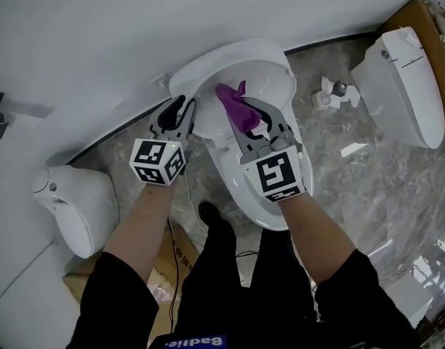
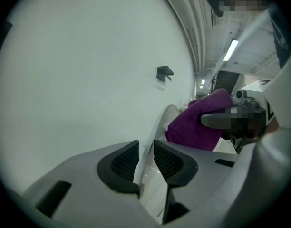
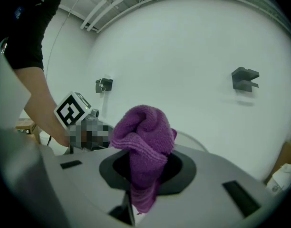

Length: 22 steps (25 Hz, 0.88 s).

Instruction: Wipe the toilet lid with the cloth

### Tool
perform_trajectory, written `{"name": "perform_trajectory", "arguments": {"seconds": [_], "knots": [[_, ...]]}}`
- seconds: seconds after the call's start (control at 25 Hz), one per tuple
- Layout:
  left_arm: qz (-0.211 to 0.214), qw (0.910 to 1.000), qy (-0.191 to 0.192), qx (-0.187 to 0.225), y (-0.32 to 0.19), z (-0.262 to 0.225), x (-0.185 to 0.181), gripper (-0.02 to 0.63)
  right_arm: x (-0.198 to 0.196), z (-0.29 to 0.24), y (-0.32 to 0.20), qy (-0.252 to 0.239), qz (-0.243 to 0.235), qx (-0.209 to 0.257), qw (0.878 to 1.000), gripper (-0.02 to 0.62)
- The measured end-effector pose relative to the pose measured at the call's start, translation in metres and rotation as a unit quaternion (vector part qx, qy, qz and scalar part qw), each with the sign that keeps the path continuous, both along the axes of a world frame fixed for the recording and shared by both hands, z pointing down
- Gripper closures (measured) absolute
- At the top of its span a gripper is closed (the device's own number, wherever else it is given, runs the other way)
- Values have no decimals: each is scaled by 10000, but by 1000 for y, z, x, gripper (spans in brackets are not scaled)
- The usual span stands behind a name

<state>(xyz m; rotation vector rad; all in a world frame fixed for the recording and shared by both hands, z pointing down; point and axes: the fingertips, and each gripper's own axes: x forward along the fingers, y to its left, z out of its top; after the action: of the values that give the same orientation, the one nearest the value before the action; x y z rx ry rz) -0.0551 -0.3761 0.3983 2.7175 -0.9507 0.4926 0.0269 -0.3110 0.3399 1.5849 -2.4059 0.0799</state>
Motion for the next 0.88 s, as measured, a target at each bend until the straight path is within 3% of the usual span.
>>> {"name": "perform_trajectory", "arguments": {"seconds": [0.24, 0.44, 0.88], "knots": [[604, 9980, 207, 0, 0, -4, 8, 506, -20, 1, -44, 334, 13, 142, 9993, 535], [564, 9972, 498, -35, -1, -12, 3, 506, -14, 5, -57, 411, 98, 310, 9986, 535], [29, 9970, 759, -116, 15, -22, -25, 508, 105, 32, -59, -96, 1223, 124, 9924, 535]]}}
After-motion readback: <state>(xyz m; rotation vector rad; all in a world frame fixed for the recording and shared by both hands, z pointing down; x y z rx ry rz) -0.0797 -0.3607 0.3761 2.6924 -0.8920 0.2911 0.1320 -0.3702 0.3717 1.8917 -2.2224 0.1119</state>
